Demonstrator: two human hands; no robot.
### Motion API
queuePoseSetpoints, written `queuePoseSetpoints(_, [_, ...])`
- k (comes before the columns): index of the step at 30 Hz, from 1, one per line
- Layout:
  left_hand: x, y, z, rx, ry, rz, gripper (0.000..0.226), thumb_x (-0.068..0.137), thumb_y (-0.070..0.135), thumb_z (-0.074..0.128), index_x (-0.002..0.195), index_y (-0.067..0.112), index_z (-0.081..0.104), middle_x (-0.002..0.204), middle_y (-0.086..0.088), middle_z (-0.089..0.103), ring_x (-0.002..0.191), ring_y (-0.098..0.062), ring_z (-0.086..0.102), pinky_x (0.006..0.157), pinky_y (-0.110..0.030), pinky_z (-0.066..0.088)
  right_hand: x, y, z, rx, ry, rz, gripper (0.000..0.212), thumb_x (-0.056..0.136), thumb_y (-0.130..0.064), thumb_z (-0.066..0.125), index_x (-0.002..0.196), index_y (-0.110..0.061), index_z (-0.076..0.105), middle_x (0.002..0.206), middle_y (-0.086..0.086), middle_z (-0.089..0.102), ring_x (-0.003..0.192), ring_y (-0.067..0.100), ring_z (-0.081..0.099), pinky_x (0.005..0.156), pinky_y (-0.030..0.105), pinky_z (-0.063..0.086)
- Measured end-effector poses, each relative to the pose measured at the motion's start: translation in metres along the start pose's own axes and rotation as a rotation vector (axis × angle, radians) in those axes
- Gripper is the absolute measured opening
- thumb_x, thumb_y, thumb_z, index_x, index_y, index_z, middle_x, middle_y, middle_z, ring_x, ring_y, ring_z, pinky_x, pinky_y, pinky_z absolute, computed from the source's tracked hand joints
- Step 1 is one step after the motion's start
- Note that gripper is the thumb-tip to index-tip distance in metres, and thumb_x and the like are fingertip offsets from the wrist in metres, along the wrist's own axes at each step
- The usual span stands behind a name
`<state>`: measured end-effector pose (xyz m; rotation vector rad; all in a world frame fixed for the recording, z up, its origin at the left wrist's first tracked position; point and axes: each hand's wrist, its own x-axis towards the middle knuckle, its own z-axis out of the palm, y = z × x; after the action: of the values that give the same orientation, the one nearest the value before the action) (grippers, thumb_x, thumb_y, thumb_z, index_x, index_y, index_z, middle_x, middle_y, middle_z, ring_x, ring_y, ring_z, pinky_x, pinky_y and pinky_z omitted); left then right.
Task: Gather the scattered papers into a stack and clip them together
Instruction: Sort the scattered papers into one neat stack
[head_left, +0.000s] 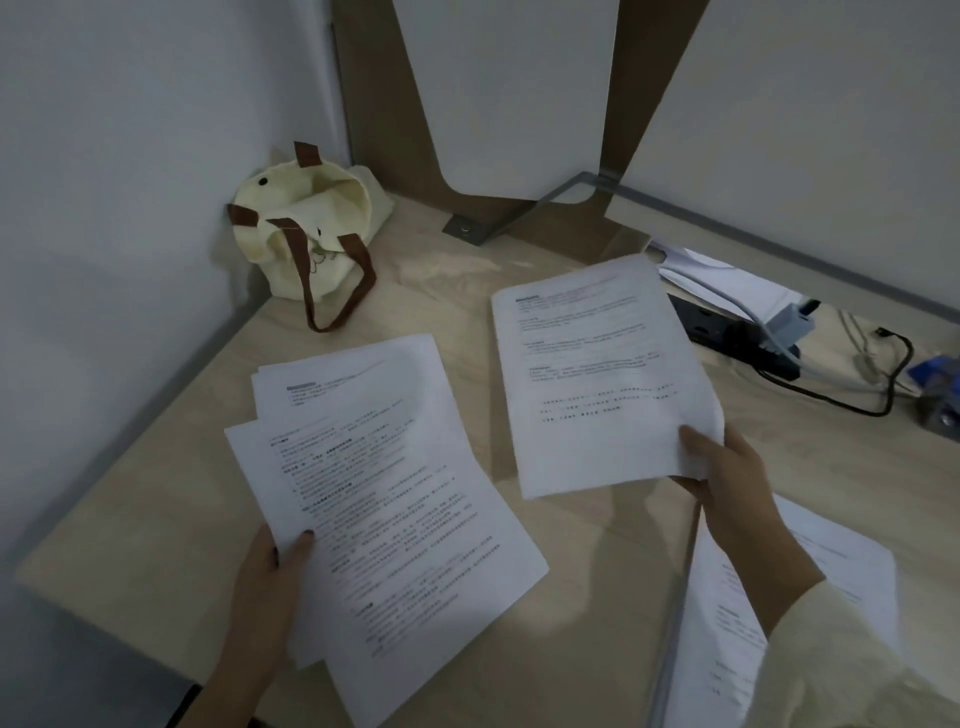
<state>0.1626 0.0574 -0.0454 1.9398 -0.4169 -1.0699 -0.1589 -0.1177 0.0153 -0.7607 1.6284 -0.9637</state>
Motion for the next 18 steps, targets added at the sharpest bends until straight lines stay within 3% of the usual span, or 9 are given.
queuePoseSetpoints(3, [-0.004,0.005,0.016,-0.040,-0.074,0.008,0.040,0.094,0.015,0.047,0.134,0.010,0.045,0.127,-0.008,0.057,0.116,-0.027,0.052,0.100,-0.039,0.039,-0.022,0.012,0.002,0.009,-0.135,0.034,0.026,0.088,-0.011,0.056,0.114,-0.010,0.059,0.101,0.006,0.068,0.088,0.027,0.066,0.068,0.035,0.059])
queuePoseSetpoints(6, [-0.010,0.022,0.036,-0.145,-0.144,-0.034,0.034,0.095,0.026,0.044,0.128,0.015,0.050,0.108,0.002,0.062,0.101,-0.019,0.059,0.079,-0.029,0.046,-0.044,0.041,0.018,-0.085,-0.163,0.040,0.024,0.087,-0.008,0.057,0.111,-0.010,0.061,0.102,0.011,0.069,0.090,0.029,0.066,0.079,0.042,0.054])
queuePoseSetpoints(9, [-0.007,0.034,0.051,-0.328,-0.237,-0.179,0.040,0.095,0.040,0.037,0.125,0.016,0.051,0.113,-0.008,0.063,0.090,-0.020,0.060,0.068,-0.032,0.047,-0.060,0.069,0.034,-0.211,-0.163,0.054,0.019,0.088,-0.008,0.055,0.104,-0.016,0.059,0.098,0.005,0.067,0.084,0.018,0.063,0.068,0.029,0.051])
queuePoseSetpoints(12, [-0.010,0.037,0.059,-0.188,-0.268,-0.073,0.030,0.093,0.025,0.048,0.122,0.018,0.050,0.114,-0.004,0.063,0.092,-0.015,0.062,0.061,-0.021,0.048,-0.066,0.091,0.042,-0.390,-0.207,0.072,0.022,0.087,-0.010,0.054,0.108,-0.012,0.056,0.105,0.008,0.065,0.085,0.019,0.061,0.066,0.026,0.048])
queuePoseSetpoints(15, [-0.018,0.039,0.062,-0.075,-0.289,0.066,0.036,0.091,0.000,0.047,0.121,0.018,0.047,0.104,0.008,0.061,0.088,-0.002,0.058,0.056,-0.009,0.048,-0.065,0.093,0.040,-0.445,-0.205,0.105,0.035,0.085,-0.009,0.057,0.119,-0.010,0.049,0.109,0.009,0.061,0.088,0.023,0.059,0.064,0.025,0.046])
queuePoseSetpoints(18, [-0.021,0.047,0.063,-0.011,-0.284,0.169,0.040,0.091,-0.004,0.044,0.120,0.023,0.047,0.097,0.022,0.056,0.082,0.007,0.056,0.056,-0.002,0.044,-0.058,0.078,0.033,-0.448,-0.165,0.051,0.042,0.084,-0.014,0.062,0.123,-0.012,0.045,0.119,0.012,0.055,0.096,0.021,0.054,0.072,0.025,0.042])
